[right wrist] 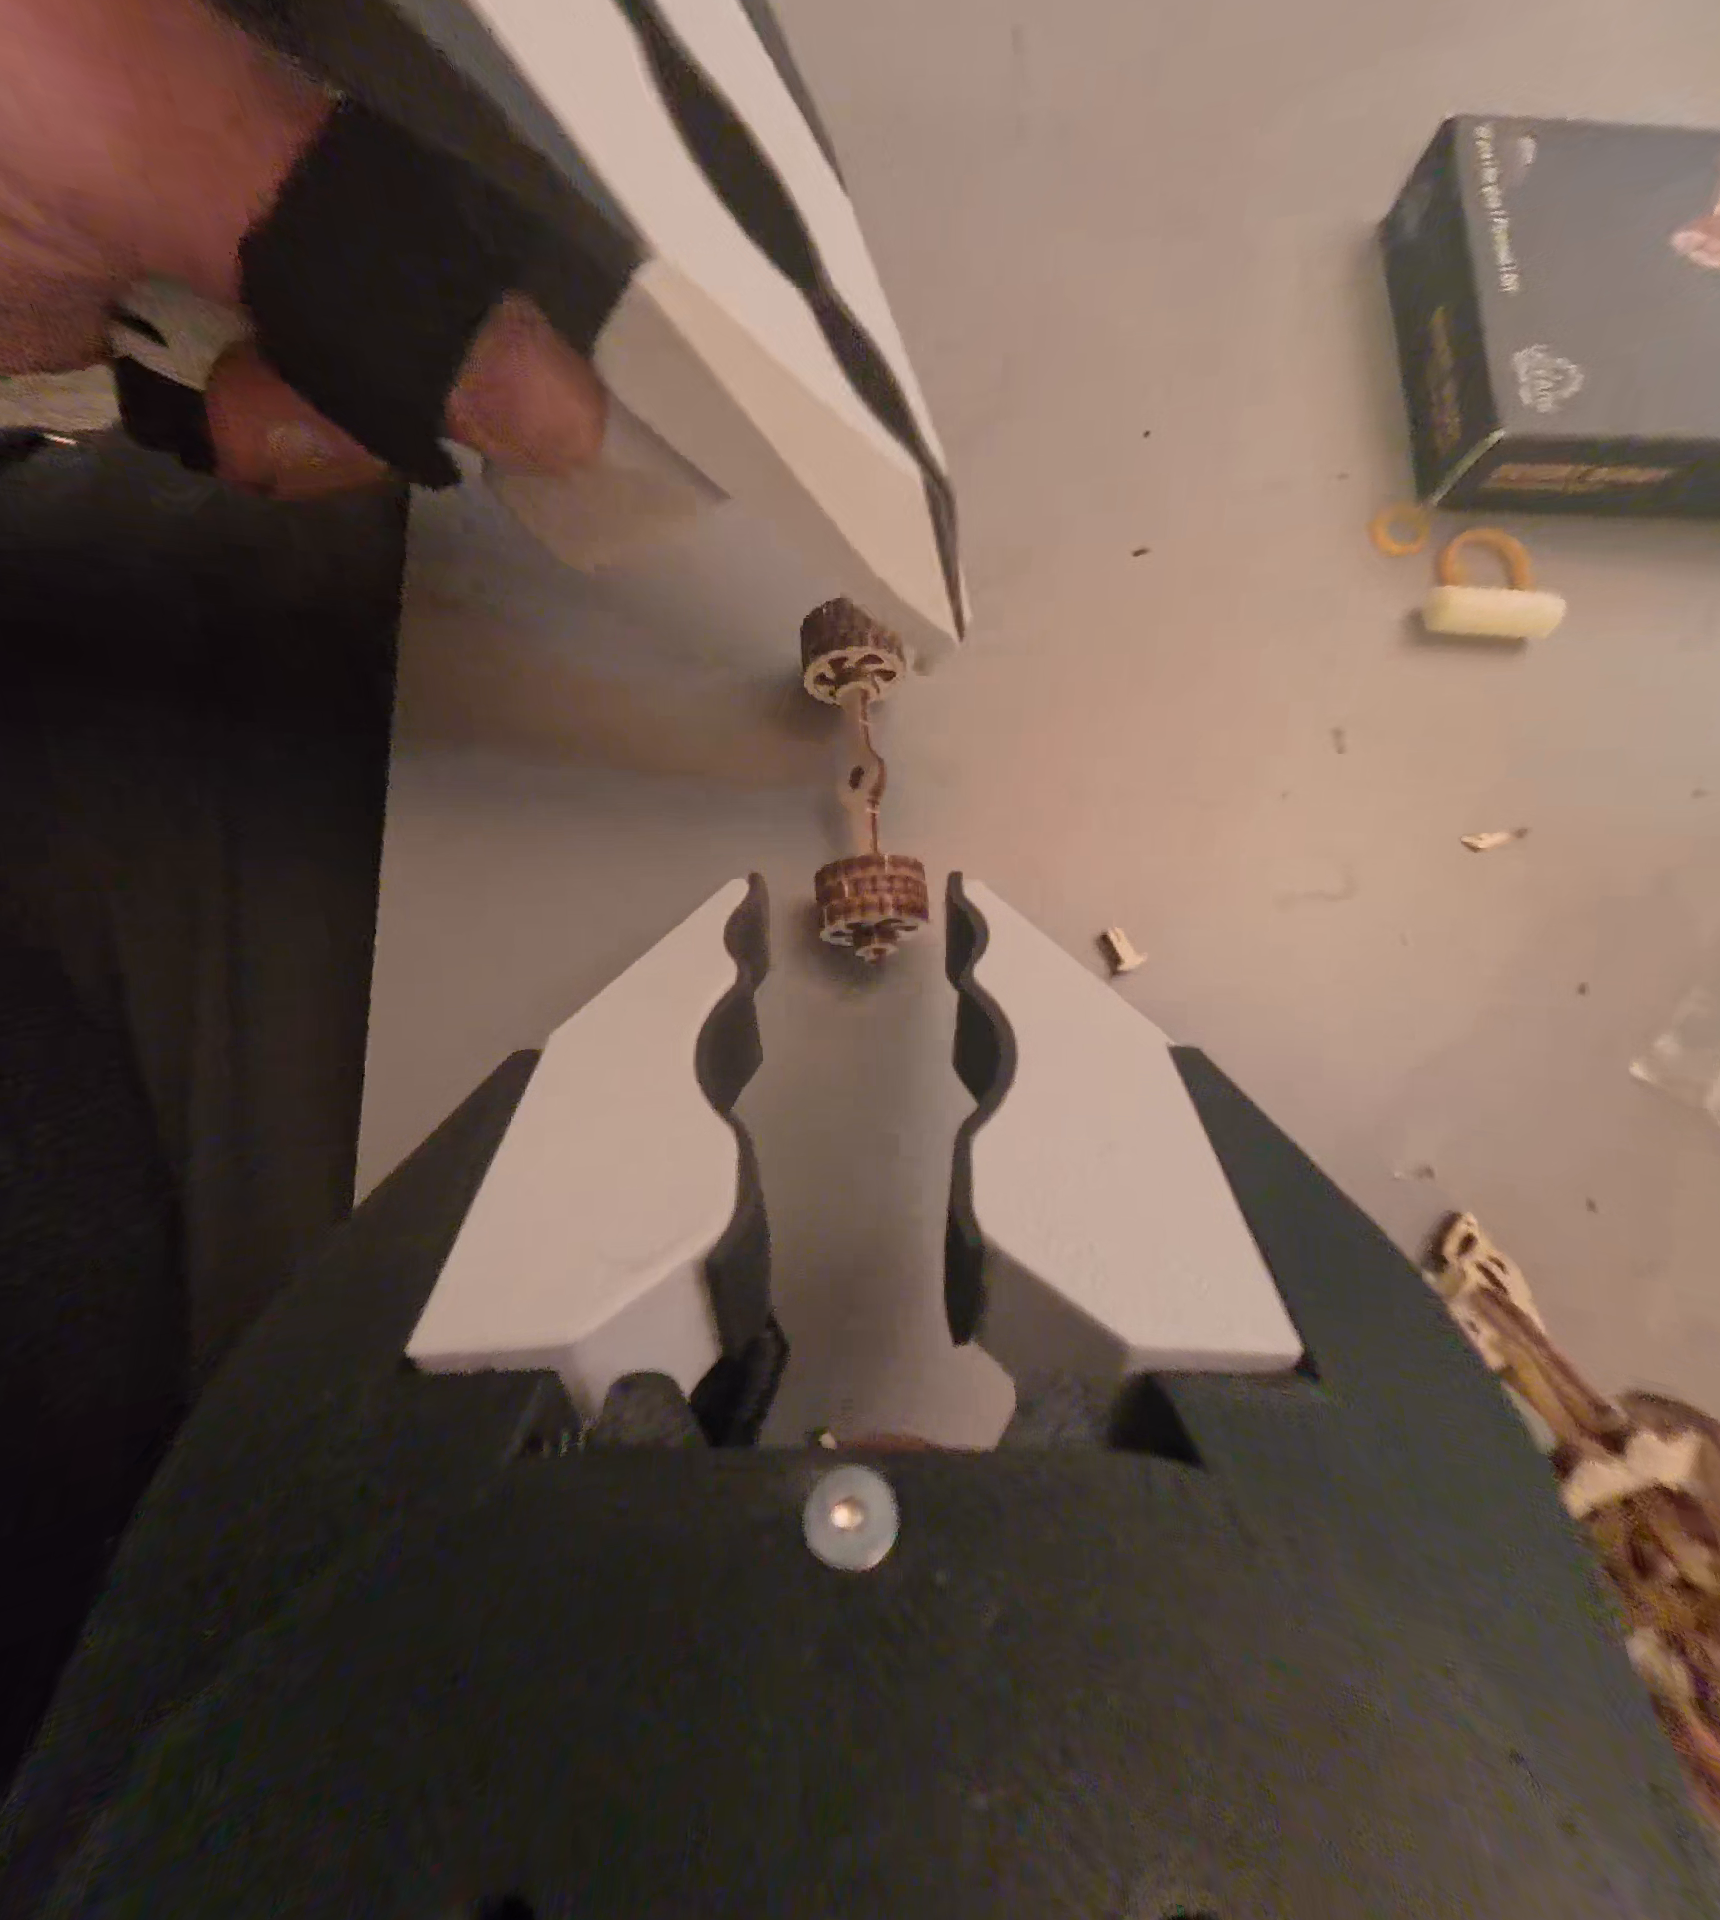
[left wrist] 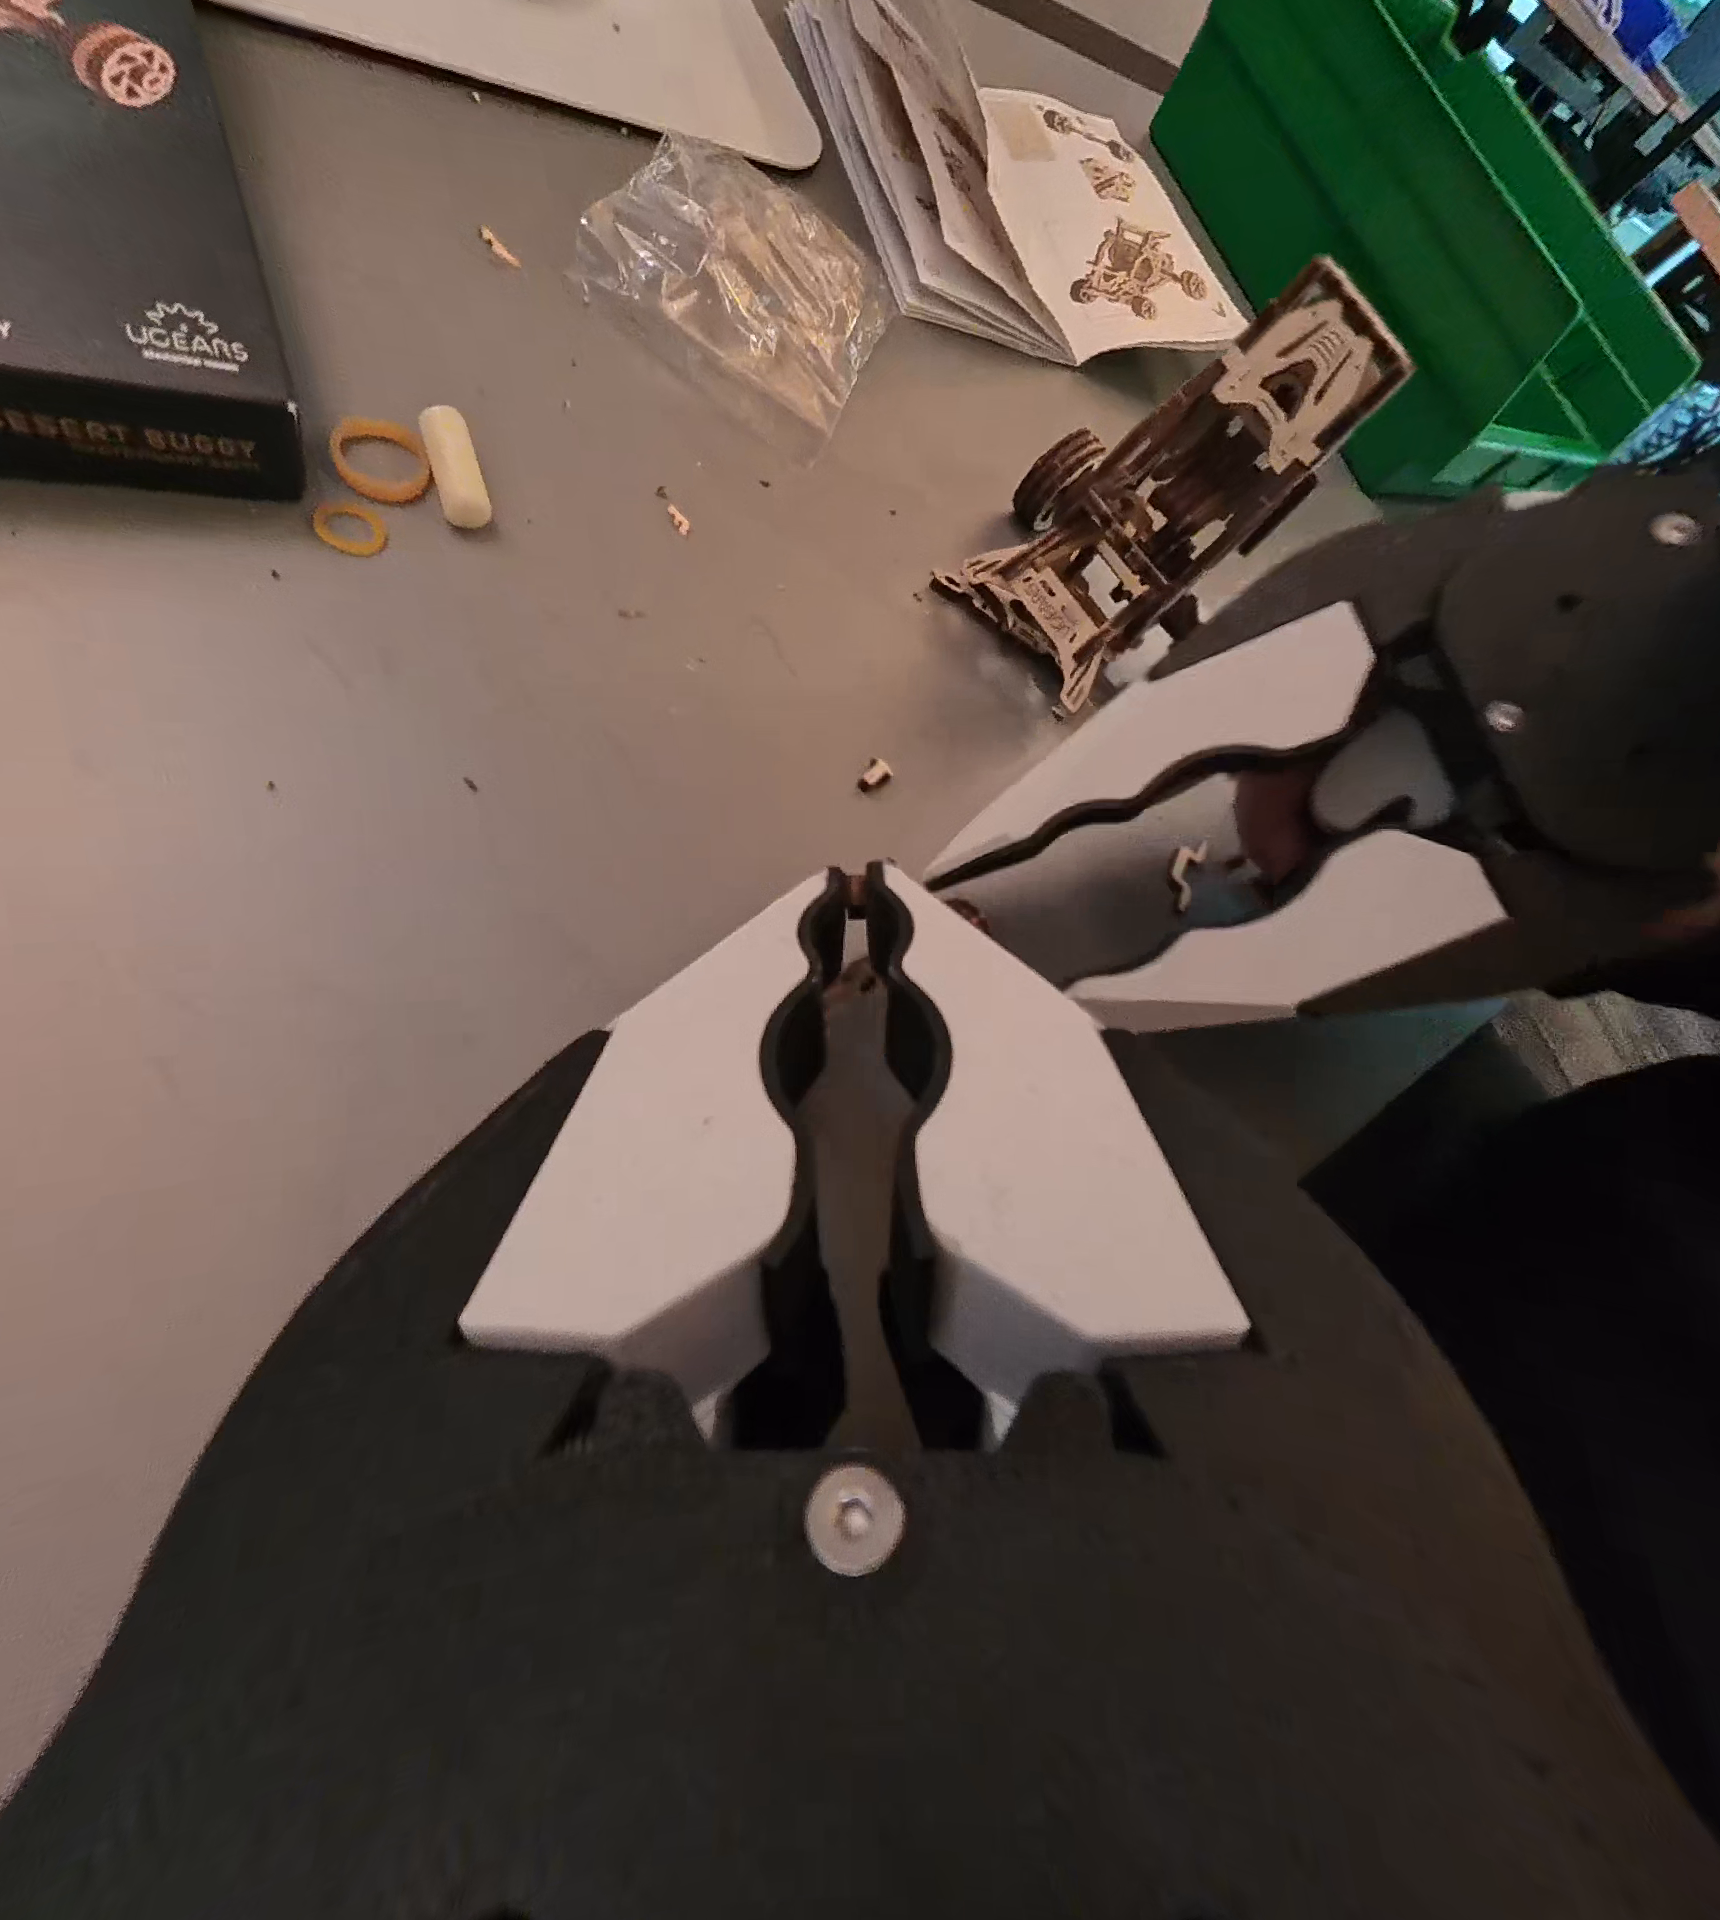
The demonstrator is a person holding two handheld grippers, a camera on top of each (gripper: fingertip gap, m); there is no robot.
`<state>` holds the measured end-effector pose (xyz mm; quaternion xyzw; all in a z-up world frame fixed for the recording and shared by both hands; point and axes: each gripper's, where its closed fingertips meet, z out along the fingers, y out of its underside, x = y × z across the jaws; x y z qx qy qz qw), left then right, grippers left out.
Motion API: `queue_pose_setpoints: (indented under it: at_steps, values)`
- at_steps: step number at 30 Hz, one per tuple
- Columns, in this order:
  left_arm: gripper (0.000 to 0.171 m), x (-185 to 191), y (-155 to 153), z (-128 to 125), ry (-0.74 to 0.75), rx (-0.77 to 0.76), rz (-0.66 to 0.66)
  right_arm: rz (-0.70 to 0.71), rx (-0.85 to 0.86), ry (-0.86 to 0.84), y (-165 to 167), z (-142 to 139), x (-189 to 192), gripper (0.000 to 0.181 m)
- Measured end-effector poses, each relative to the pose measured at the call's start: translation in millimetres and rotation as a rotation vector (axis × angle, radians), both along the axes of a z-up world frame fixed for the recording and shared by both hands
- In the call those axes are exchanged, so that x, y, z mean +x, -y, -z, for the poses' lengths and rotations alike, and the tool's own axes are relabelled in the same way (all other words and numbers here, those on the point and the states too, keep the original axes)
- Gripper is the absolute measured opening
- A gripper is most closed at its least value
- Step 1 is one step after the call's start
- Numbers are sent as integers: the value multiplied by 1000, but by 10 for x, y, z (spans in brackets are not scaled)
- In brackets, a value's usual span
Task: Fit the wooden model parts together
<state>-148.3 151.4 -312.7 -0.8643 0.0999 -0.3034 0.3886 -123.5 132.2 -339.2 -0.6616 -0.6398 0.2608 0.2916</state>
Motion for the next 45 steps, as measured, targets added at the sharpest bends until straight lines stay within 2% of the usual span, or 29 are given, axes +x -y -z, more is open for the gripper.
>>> queue_pose_setpoints:
  at_steps: [2, 6, 12, 16, 19, 23, 28, 35, 42, 45]
  values:
    - [1, 13, 64, -8, 10, 5, -17, -38, -57, 45, 35, 105, -9, 21]
    - [1, 66, 147, 28, 17, 16, -45, 5, -111, 41, 10, 113, -31, 20]
    - [1, -29, -31, -86, 93, 68, -96, 166, -512, -81, 71, 0, -148, 20]
    - [1, -48, -130, -84, 99, 62, -94, 225, -672, -145, 31, -106, -206, 20]
    - [1, -71, -158, -151, 210, 63, -123, 268, -760, -196, -38, -198, -214, 20]
    - [1, -93, -176, -174, 273, 64, -146, 303, -783, -233, -95, -271, -202, 20]
    - [1, -58, -158, -113, 144, 99, -112, 322, -812, -246, -111, -260, -196, 20]
    - [1, -68, -161, -116, 103, 147, -128, 351, -880, -286, -148, -280, -185, 20]
    - [1, -50, -175, -76, 61, 147, -137, 369, -869, -300, -177, -266, -188, 20]
    - [1, -54, -180, -63, -1, 159, -141, 382, -882, -317, -197, -274, -190, 20]
